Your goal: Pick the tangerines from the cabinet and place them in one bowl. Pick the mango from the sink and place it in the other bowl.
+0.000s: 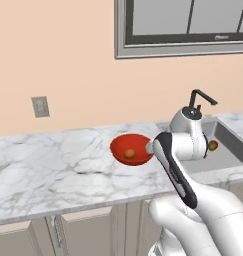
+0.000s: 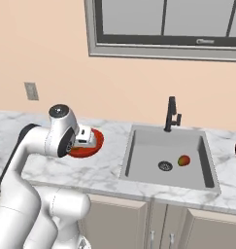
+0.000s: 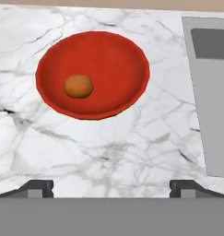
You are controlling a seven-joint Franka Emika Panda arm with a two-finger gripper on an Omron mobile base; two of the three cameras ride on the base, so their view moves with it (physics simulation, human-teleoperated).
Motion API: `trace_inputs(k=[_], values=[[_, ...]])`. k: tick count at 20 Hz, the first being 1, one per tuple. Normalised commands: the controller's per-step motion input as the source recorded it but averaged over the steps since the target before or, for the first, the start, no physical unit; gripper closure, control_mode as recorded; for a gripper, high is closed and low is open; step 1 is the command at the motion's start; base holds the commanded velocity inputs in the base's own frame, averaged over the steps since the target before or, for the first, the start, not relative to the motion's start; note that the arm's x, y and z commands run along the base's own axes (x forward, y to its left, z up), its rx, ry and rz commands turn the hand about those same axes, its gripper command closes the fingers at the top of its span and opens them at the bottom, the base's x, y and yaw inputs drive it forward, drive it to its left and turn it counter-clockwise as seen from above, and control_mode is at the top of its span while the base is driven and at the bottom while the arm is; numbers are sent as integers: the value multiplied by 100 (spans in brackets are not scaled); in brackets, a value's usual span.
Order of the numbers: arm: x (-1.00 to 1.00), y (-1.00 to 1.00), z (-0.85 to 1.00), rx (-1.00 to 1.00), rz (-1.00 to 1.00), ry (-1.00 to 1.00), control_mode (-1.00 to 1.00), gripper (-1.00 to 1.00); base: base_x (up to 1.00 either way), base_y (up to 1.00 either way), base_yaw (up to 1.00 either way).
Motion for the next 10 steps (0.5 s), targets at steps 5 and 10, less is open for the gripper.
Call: trace_inputs(k=[5,10], values=[[0,0,0,0,0,0,100,-100,-61,-14,3],[0,0,0,0,0,0,100,-100,-33,-15,-8]])
